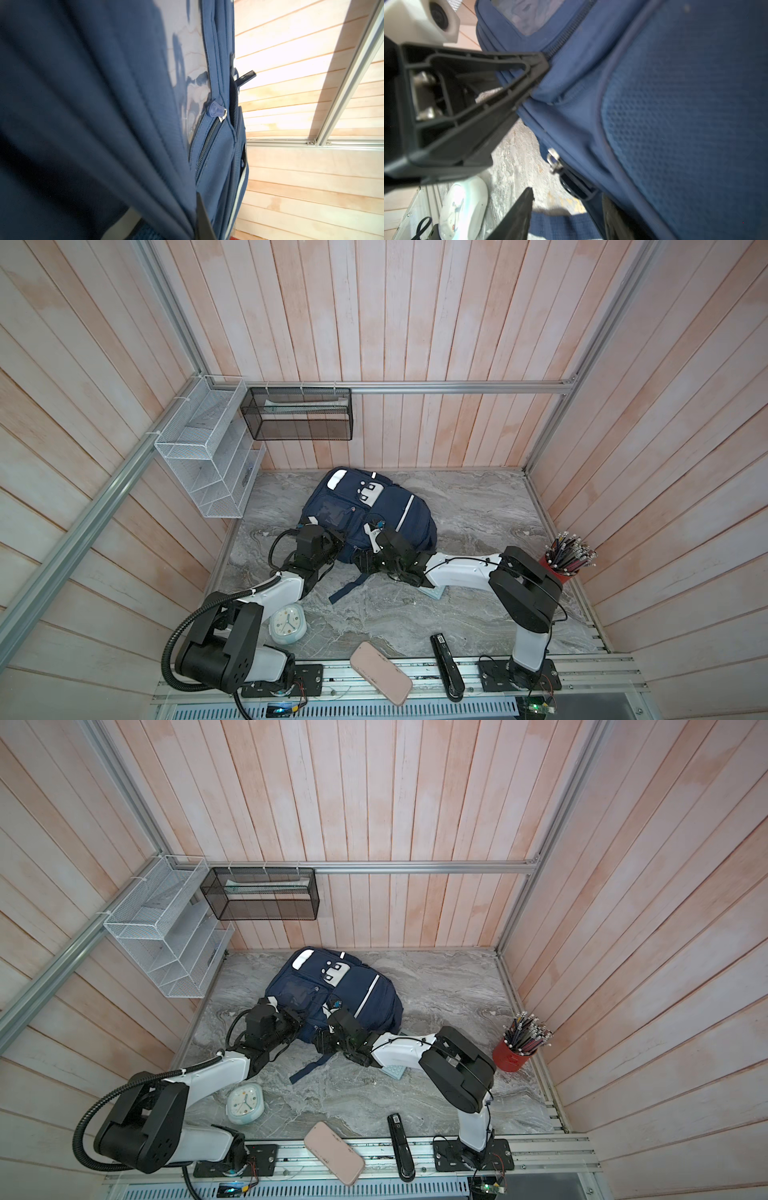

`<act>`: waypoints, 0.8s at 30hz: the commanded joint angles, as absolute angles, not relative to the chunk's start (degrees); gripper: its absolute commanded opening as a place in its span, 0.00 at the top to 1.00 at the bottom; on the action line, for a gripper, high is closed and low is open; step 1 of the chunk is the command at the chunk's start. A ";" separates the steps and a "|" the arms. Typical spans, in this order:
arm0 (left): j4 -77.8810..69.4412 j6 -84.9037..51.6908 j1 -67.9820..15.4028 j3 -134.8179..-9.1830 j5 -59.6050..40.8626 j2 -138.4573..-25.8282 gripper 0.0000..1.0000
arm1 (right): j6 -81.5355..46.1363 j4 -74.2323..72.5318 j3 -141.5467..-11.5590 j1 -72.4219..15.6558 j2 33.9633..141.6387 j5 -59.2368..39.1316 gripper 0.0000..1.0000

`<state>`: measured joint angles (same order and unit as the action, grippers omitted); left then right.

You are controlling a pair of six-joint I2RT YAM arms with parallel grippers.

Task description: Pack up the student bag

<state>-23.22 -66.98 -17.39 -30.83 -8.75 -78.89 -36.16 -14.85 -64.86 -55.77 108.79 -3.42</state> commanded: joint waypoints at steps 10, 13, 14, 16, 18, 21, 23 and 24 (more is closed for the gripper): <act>-24.94 -70.13 -21.00 -26.28 -12.67 -72.89 1.00 | -33.70 -11.61 -78.28 -54.41 118.62 11.99 0.72; -23.91 -69.59 -20.48 -26.20 -13.08 -71.90 1.00 | -33.57 -11.26 -77.01 -53.63 117.95 12.22 0.87; -23.84 -69.43 -20.29 -26.19 -13.05 -71.72 1.00 | -33.51 -11.97 -75.85 -53.25 117.50 11.71 0.94; -23.43 -69.35 -19.89 -26.19 -12.89 -71.41 1.00 | -32.92 -13.25 -73.93 -52.55 116.37 9.93 1.00; -23.31 -68.88 -18.85 -26.12 -13.51 -71.39 1.00 | -31.84 -13.19 -72.34 -52.18 115.15 8.78 1.00; -22.28 -67.41 -16.23 -26.28 -14.56 -71.37 1.00 | -30.01 -10.16 -70.11 -51.34 112.91 7.80 1.00; -21.23 -66.48 -14.35 -26.54 -15.09 -71.37 1.00 | -29.28 -5.98 -68.74 -50.03 111.21 6.24 1.00; -21.01 -66.20 -13.85 -26.58 -15.28 -71.43 1.00 | -29.03 -5.10 -67.56 -49.59 110.31 5.42 1.00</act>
<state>-22.24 -69.10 -15.22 -27.09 -8.93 -74.02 -30.28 -11.20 -70.46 -55.51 112.46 -0.67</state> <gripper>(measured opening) 0.071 0.063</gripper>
